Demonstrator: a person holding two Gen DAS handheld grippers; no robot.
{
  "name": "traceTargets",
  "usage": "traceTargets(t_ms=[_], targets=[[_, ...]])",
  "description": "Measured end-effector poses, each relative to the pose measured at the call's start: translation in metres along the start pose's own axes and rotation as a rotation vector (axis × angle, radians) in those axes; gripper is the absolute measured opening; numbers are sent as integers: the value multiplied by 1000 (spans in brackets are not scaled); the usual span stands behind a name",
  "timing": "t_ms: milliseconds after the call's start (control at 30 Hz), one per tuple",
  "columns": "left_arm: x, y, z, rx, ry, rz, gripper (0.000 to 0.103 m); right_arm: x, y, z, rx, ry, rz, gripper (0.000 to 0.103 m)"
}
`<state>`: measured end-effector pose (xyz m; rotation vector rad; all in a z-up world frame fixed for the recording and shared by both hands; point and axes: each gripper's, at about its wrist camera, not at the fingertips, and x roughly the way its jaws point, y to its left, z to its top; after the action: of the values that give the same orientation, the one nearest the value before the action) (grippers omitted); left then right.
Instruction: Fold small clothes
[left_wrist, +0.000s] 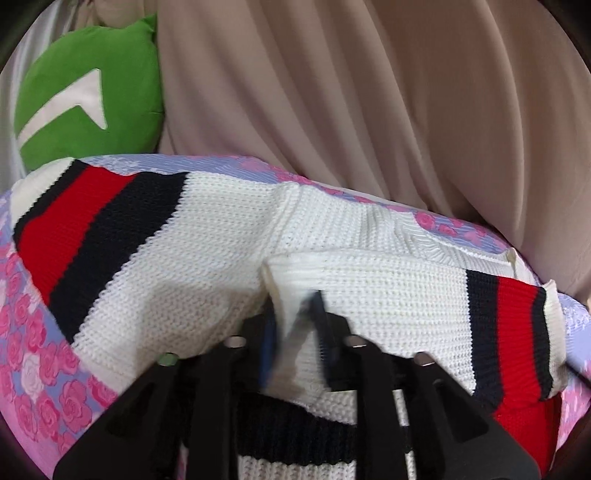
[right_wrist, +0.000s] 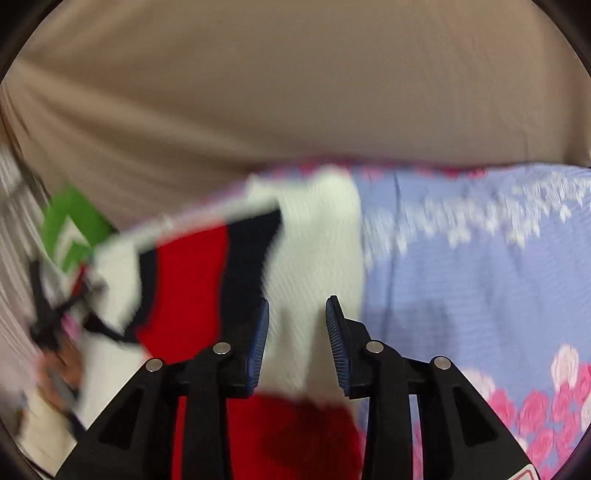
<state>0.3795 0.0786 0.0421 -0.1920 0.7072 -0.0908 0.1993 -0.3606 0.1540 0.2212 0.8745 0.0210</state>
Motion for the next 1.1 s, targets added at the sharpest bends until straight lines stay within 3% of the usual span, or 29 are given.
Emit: traceTargets(t_ms=[33,167,200,300,433,500,567,600,667,800,867,933,967,1000,1033,1067,1100], targets=[[-2,-1,-2,-6,-6,2,32,-10,-2,-4,21,-35,11,29],[-30,8,-22,-69,-46,9,48,-40,-10,1,141,-74,61,45],[-42,13,-30,-85,-50,-9,53,-41,-9,-2,140,-63,52,52],[-78,28,-60,-86,-35,-31,58,-42,-13,-24,181,20,83,53],[-132,52,-106,-35,30,-70,84,-59,-18,-77,186,56,154,55],[-152,68,-130,-56,69,-94,88,-76,-18,-94,173,59,159,67],[-157,78,-145,-92,117,-104,88,-81,-19,-103,175,50,162,71],[-162,79,-150,-91,100,-112,88,-82,-19,-101,175,48,158,71],[-165,79,-146,-108,74,-104,88,-81,-21,-96,189,27,148,71],[-148,78,-111,-216,82,-199,88,-72,-20,-71,213,-49,139,72],[-130,73,-87,-248,88,-225,88,-57,-20,-50,230,-44,113,73],[-102,63,-63,-220,99,-189,88,-28,-15,-32,226,-2,63,73],[-94,60,-59,-208,98,-140,88,-14,-13,-28,219,32,58,68],[-82,58,-57,-197,99,-87,87,0,-9,-27,210,67,67,33],[-74,58,-58,-196,114,-77,83,0,-6,-27,196,50,59,31],[-67,60,-60,-203,135,-84,80,-5,-4,-27,177,14,37,22],[-71,64,-62,-199,100,-95,79,-11,-5,-29,167,-22,4,22]])
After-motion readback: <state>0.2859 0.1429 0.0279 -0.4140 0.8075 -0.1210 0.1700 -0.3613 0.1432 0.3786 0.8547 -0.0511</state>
